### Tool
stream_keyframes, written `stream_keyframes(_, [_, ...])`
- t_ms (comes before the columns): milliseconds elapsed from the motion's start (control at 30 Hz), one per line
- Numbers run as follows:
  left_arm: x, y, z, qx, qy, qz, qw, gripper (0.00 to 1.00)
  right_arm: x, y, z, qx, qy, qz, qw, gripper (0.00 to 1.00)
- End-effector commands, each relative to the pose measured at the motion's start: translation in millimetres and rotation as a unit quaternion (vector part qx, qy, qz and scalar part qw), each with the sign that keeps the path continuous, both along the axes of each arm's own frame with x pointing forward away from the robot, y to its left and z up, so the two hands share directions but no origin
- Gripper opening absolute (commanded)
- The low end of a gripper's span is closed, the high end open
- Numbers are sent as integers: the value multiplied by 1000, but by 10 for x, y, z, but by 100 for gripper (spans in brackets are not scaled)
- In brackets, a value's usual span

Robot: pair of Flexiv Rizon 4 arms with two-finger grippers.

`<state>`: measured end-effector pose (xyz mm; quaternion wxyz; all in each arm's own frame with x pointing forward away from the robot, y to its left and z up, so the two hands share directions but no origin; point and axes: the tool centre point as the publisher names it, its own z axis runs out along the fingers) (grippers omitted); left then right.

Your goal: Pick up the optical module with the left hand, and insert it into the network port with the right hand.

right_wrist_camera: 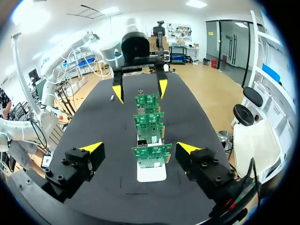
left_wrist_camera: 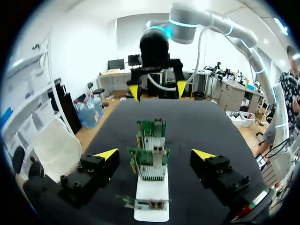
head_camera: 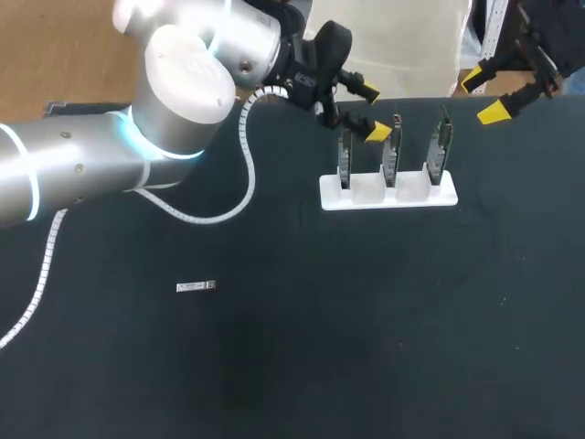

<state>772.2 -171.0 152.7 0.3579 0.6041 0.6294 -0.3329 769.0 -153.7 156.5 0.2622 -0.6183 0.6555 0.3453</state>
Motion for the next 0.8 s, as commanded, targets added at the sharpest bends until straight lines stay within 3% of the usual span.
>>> stream_keyframes(33, [-72, 54, 197, -11, -22, 2, 1000, 100, -26, 2, 0, 0, -2, -2, 1000, 100])
stream_keyframes(267, [-86, 361, 638, -5, -80, 28, 996, 100, -26, 2, 0, 0, -2, -2, 1000, 100])
stream_keyframes(467, [-198, 886, 974, 56, -137, 77, 986, 100, -26, 2, 0, 0, -2, -2, 1000, 100])
stream_keyframes(633, [-355, 1325, 1102, 111, -147, 112, 977, 100, -26, 2, 0, 0, -2, -2, 1000, 100])
stream_keyframes(800, [-567, 1724, 1099, 166, -129, 130, 969, 100, -26, 2, 0, 0, -2, -2, 1000, 100])
